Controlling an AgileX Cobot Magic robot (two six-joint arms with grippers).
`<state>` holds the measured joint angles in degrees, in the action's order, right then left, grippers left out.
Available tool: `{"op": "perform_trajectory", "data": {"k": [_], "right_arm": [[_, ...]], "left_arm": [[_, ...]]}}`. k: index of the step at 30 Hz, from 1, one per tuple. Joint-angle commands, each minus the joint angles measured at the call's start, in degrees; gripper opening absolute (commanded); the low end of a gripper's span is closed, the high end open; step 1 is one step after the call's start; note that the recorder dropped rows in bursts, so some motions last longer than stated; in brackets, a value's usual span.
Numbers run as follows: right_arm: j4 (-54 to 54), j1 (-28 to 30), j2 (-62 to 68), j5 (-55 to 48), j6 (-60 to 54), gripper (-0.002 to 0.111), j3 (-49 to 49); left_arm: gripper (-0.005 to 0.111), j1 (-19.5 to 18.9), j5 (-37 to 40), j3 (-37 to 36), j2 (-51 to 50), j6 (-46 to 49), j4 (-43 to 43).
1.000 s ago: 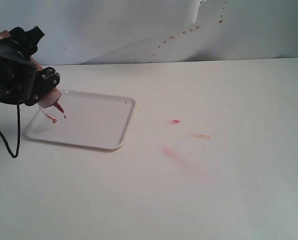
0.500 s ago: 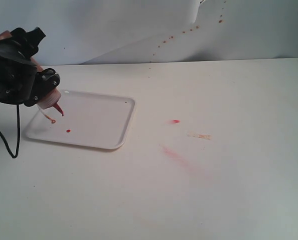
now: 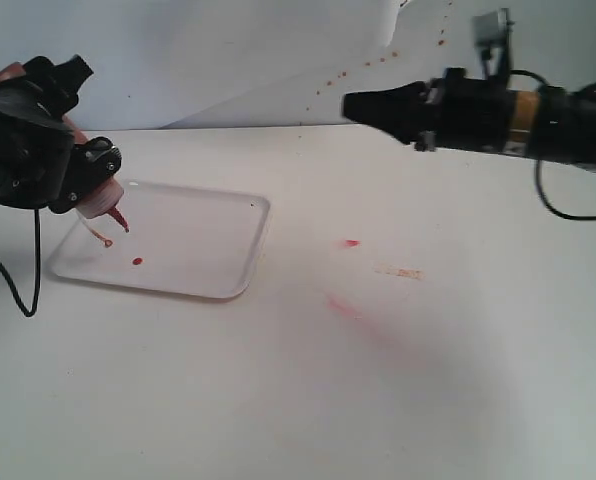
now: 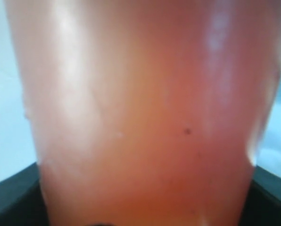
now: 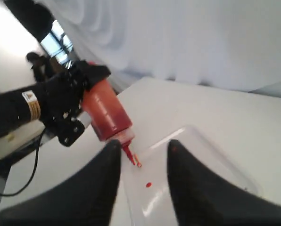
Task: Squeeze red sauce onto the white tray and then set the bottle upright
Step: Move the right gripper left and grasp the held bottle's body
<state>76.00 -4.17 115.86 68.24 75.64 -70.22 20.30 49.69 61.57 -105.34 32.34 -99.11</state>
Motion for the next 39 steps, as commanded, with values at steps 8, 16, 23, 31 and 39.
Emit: {"op": "perform_trajectory", "data": {"k": [8,16,23,31,39], "right_arm": [[24.0,-24.6,18.1,-21.1,9.0,0.105,-34.9],[23.4,-30.7,18.5,-42.8,6.9,0.105,-34.9],[15.6,-31.3,19.5,-41.5,6.8,0.105,-34.9],[10.3,-31.3,21.2,-41.4,0.5,0.105,-34.9],[1.1,-31.3,21.2,-36.1,-11.6,0.105,-35.2]], "left_arm": [[0.000,0.3,-3.0,0.7,0.6,-0.2,-0.8],[0.000,0.3,-3.0,0.7,0.6,-0.2,-0.8],[0.000,0.3,-3.0,0.7,0.6,-0.3,-0.8],[0.000,0.3,-3.5,0.7,0.6,-0.3,-0.8],[0.000,0.3,-6.4,0.7,0.7,-0.3,-0.8]]}}
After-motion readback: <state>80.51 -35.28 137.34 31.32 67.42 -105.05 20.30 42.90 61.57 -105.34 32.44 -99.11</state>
